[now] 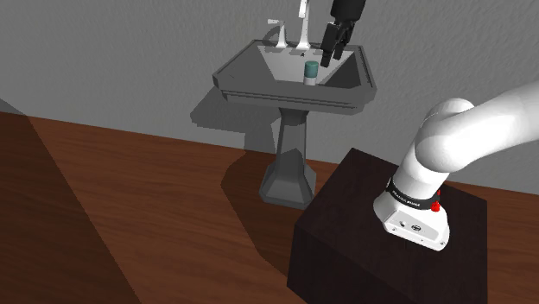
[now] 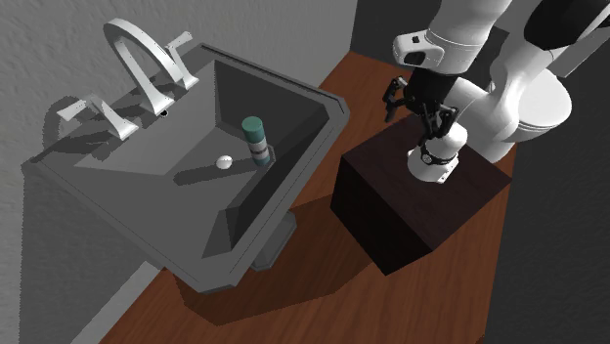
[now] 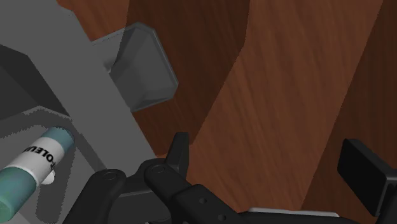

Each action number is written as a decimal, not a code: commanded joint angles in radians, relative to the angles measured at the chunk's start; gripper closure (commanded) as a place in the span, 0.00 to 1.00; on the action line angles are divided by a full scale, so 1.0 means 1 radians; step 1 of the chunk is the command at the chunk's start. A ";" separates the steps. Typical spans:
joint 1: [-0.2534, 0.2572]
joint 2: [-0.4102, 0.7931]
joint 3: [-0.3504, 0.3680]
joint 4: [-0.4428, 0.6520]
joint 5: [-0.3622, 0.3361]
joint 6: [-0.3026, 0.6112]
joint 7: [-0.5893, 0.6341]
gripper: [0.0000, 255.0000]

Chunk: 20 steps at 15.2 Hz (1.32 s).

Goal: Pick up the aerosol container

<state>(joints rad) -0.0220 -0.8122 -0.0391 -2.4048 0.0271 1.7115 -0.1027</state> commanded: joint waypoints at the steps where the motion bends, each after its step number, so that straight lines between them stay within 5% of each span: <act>1: 0.000 0.000 0.000 0.000 0.000 0.000 0.000 0.00; 11: -0.037 0.279 -0.182 0.113 -0.080 0.131 -0.220 0.00; 20: -0.050 0.593 -0.326 0.320 -0.056 0.205 -0.427 0.00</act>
<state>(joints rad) -0.0701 -0.2516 -0.3523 -2.1058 -0.0343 1.9102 -0.5075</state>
